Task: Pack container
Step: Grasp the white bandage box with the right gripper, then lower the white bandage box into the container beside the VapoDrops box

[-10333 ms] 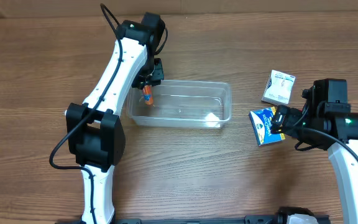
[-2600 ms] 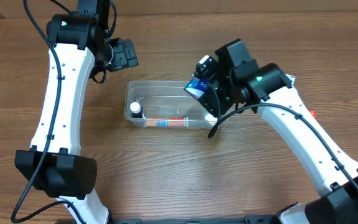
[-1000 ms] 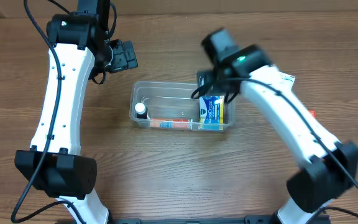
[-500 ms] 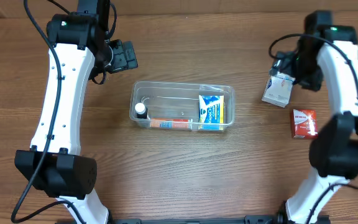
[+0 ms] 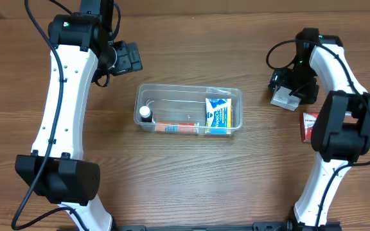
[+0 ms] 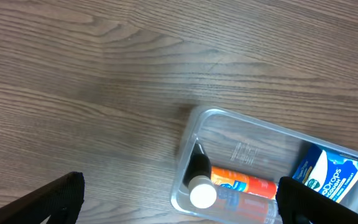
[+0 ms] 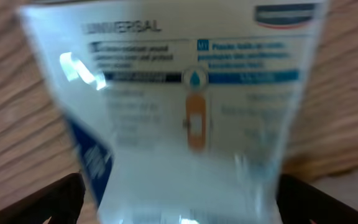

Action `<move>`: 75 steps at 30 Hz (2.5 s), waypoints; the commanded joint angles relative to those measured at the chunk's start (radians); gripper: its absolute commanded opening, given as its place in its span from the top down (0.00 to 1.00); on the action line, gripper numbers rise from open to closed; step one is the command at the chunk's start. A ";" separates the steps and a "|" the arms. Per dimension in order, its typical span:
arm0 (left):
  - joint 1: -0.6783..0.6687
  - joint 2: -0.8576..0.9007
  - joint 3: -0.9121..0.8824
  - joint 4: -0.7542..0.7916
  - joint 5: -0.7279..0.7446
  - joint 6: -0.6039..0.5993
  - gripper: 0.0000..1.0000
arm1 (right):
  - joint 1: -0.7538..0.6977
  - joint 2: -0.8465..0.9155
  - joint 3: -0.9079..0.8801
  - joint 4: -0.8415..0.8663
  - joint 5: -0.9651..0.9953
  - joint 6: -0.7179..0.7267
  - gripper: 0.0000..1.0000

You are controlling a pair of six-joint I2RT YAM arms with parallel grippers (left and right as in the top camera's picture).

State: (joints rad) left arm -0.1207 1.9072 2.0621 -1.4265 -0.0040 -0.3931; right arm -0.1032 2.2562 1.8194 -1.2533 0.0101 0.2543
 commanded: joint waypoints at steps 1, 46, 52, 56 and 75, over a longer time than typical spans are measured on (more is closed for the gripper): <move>-0.003 -0.033 0.026 -0.003 -0.005 0.004 0.00 | -0.004 0.025 -0.001 0.023 0.014 0.008 0.00; -0.003 -0.033 0.026 -0.010 -0.006 0.005 0.00 | 0.542 -0.453 -0.209 0.015 -0.058 0.166 0.18; -0.003 -0.033 0.026 -0.010 -0.006 0.005 0.00 | 0.542 -0.453 -0.302 0.097 -0.055 0.163 0.18; -0.003 -0.033 0.026 -0.010 -0.006 0.005 0.00 | 0.542 -0.454 -0.294 0.122 -0.001 0.157 0.19; -0.003 -0.031 0.026 -0.008 -0.006 0.005 0.00 | 0.608 -0.636 -0.274 0.017 -0.153 0.135 0.79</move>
State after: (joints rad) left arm -0.1207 1.9072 2.0621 -1.4364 -0.0040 -0.3931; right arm 0.4683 1.6112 1.5837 -1.2602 -0.1230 0.3912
